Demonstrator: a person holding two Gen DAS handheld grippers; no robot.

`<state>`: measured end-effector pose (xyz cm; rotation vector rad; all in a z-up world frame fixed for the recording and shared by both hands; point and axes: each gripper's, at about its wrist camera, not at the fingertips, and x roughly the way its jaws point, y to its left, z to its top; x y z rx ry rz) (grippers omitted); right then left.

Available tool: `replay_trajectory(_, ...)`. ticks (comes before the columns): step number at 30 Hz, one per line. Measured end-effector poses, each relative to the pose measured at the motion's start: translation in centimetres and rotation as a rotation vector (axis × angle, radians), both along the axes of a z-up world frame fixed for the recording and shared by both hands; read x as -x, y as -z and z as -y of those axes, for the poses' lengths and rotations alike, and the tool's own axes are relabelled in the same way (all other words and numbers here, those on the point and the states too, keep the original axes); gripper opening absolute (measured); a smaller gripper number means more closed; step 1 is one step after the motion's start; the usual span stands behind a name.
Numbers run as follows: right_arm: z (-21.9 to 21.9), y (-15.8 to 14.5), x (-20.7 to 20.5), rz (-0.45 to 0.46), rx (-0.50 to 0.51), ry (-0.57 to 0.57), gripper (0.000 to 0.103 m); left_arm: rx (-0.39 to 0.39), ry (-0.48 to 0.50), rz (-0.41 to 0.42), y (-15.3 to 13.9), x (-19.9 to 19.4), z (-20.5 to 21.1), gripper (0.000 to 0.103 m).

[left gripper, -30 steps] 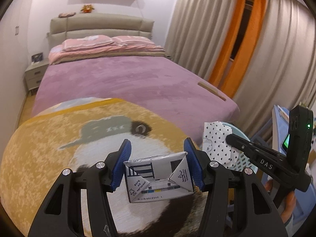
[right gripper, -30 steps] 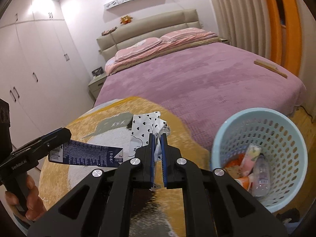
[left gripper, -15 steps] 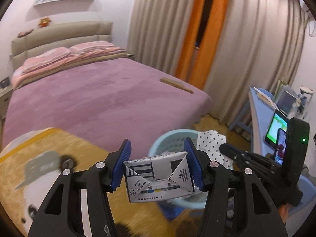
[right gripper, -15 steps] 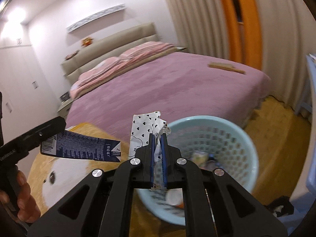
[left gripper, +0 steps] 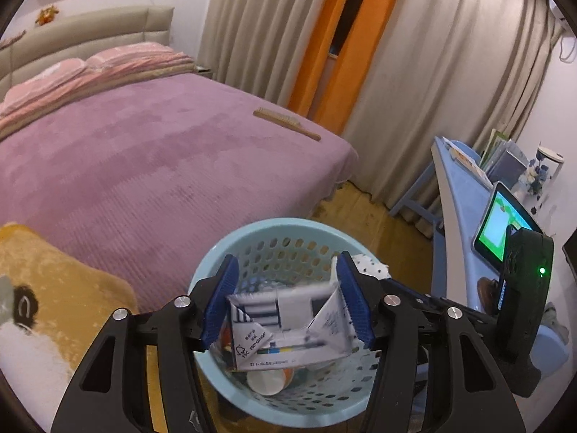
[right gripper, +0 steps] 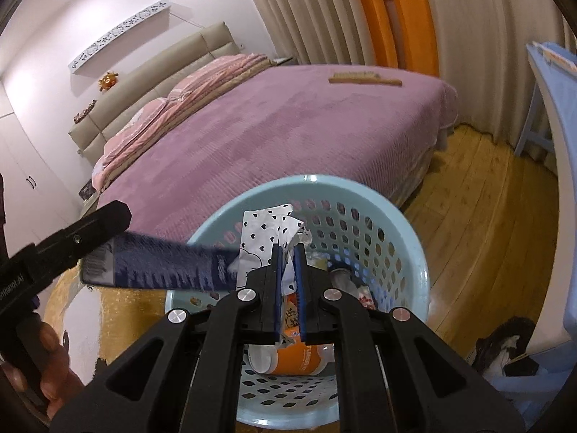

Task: Collect trash

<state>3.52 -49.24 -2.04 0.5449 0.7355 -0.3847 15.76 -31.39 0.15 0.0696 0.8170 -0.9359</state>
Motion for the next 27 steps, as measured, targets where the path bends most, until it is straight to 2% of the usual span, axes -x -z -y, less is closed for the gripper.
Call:
replay_trajectory(1,0.2,0.3,0.0,-0.003,-0.007,0.003,0.016,0.001,-0.005,-0.005,0.1,-0.1,-0.1,0.070)
replay_trajectory(2,0.3,0.5,0.1,-0.007,-0.010,0.006,0.023,0.007,-0.009,-0.007,0.2,-0.1,-0.2,0.074)
replay_trajectory(4,0.3,0.7,0.6,-0.004,-0.011,0.025,0.064,0.006,-0.016,-0.006,0.2,-0.1,-0.8,0.077)
replay_trajectory(8,-0.3,-0.1,1.2,0.031,-0.011,-0.004,0.066,0.020,-0.033,0.004,-0.3,0.5,-2.3,0.086)
replay_trajectory(13,-2.2,-1.7,1.5,0.058,0.015,-0.057,0.066,0.052,-0.093,0.042,-1.4,1.8,-5.4,0.091)
replay_trajectory(18,-5.3,-4.0,2.0,0.089,0.084,-0.116,0.066,0.076,-0.174,0.124,-3.4,3.6,-8.8,0.093)
replay_trajectory(27,-11.5,-7.1,2.9,0.145,0.213,-0.168,0.070,0.062,-0.322,0.299,-6.1,7.6,-14.4,0.096)
